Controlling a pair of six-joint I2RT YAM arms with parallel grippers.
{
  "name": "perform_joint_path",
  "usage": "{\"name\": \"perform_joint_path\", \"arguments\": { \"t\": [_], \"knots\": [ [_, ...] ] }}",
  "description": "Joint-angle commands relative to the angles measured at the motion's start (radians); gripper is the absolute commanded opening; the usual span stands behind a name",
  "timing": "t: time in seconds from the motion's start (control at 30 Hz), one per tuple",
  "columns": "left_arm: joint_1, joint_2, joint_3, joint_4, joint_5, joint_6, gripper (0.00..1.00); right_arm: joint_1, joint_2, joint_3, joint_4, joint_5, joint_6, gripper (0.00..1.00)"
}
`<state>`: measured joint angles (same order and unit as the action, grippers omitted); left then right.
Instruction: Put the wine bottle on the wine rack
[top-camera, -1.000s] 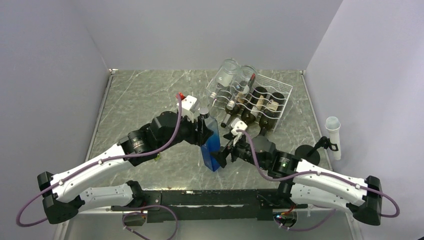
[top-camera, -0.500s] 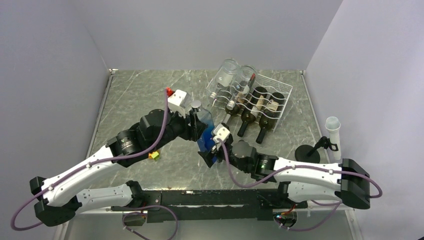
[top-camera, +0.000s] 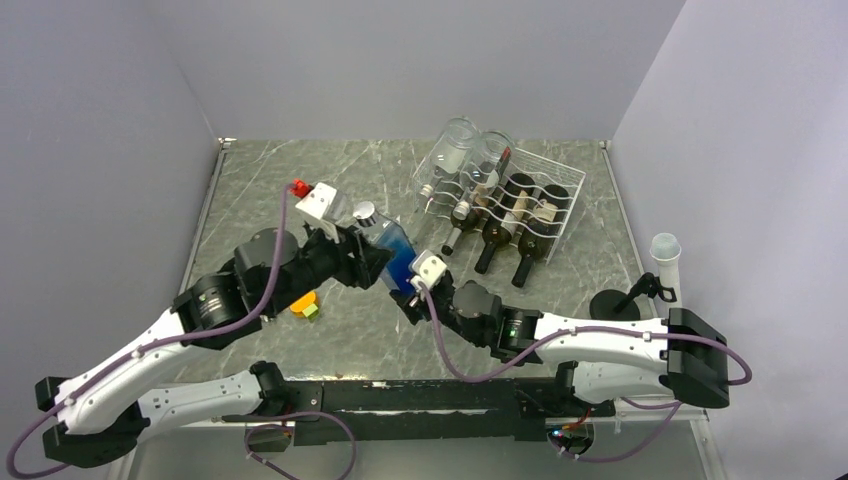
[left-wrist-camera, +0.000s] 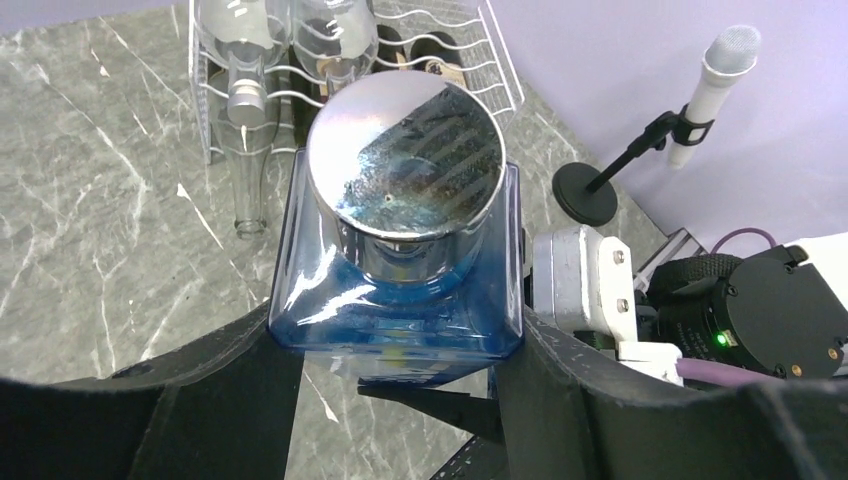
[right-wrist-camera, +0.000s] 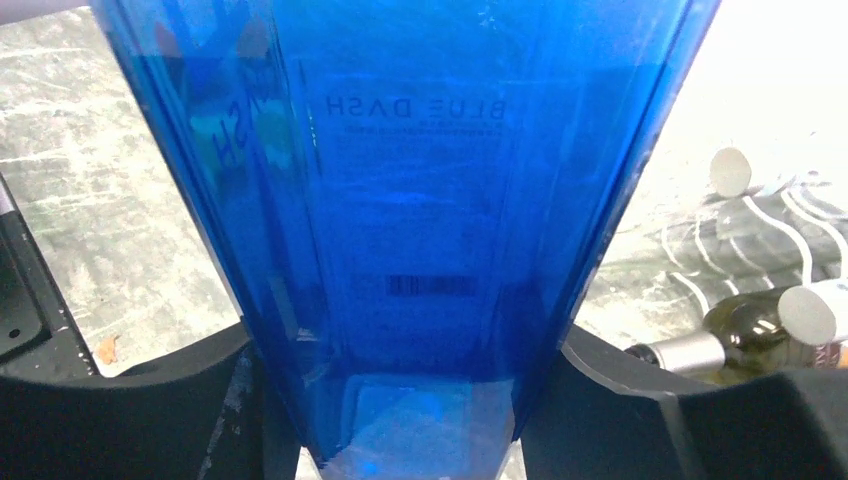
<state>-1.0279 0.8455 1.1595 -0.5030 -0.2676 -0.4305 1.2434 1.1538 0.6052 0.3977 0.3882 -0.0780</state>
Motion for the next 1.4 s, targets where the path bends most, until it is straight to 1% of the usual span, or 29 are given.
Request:
{"name": "perform_joint_path", "arguments": {
  "t": [0.0,0.03,0.07,0.13,0.23,0.27,0.33,0.43,0.53,0.57,0.8,0.9,1.0,1.1,1.27,1.33,1.37],
  "knots": [
    [-0.006,-0.085,0.061,0.156,0.029,-0.034,0.26,0.008,-0.002,0.095,0.001,0.081,-0.121,0.01],
    [-0.006,-0.098,0.059,0.15,0.028,-0.03,0.34,0.008,-0.003,0.109,0.002,0.099,-0.152,0.0],
    [-0.006,-0.105,0.055,0.14,0.022,-0.029,0.38,0.008,-0.007,0.118,0.004,0.108,-0.184,0.0],
    [-0.006,-0.131,0.051,0.114,0.013,-0.02,0.67,0.01,-0.018,0.133,0.023,0.129,-0.253,0.0],
    [-0.006,-0.181,0.043,0.068,-0.033,-0.017,0.97,0.009,-0.038,0.153,0.068,0.159,-0.369,0.0],
    [-0.006,-0.2,0.046,0.049,-0.05,-0.017,0.99,0.009,-0.043,0.162,0.072,0.167,-0.407,0.0],
    [-0.006,-0.246,0.054,0.024,-0.07,-0.016,0.99,0.009,-0.048,0.17,0.087,0.191,-0.496,0.0],
    [-0.006,-0.305,0.072,0.007,-0.066,0.0,0.99,0.016,-0.049,0.145,0.206,0.27,-0.666,0.0],
    [-0.006,-0.325,0.091,-0.009,-0.038,0.022,0.99,0.026,-0.038,0.117,0.315,0.335,-0.813,0.0],
    [-0.006,-0.322,0.093,-0.007,-0.029,0.028,0.99,0.033,-0.028,0.108,0.354,0.35,-0.86,0.0],
    [-0.006,-0.213,0.117,-0.089,-0.03,0.065,0.99,0.109,0.074,0.039,0.711,0.4,-1.358,0.0],
    [-0.006,-0.155,0.127,-0.136,-0.011,0.081,0.99,0.135,0.114,0.017,0.812,0.41,-1.49,0.0],
    [-0.006,-0.118,0.118,-0.182,0.056,0.099,0.99,0.155,0.126,0.001,0.866,0.413,-1.548,0.0],
    [-0.006,-0.096,0.089,-0.221,0.055,0.105,0.99,0.172,0.108,-0.01,0.852,0.414,-1.556,0.0],
    [-0.006,-0.082,0.055,-0.266,0.115,0.125,0.98,0.184,0.06,-0.029,0.789,0.421,-1.564,0.0],
    [-0.006,-0.075,0.046,-0.29,0.177,0.146,0.95,0.191,0.026,-0.038,0.725,0.429,-1.548,0.0],
    [-0.006,-0.071,0.042,-0.297,0.219,0.161,0.94,0.196,0.002,-0.036,0.666,0.438,-1.524,0.0]
  ]
}}
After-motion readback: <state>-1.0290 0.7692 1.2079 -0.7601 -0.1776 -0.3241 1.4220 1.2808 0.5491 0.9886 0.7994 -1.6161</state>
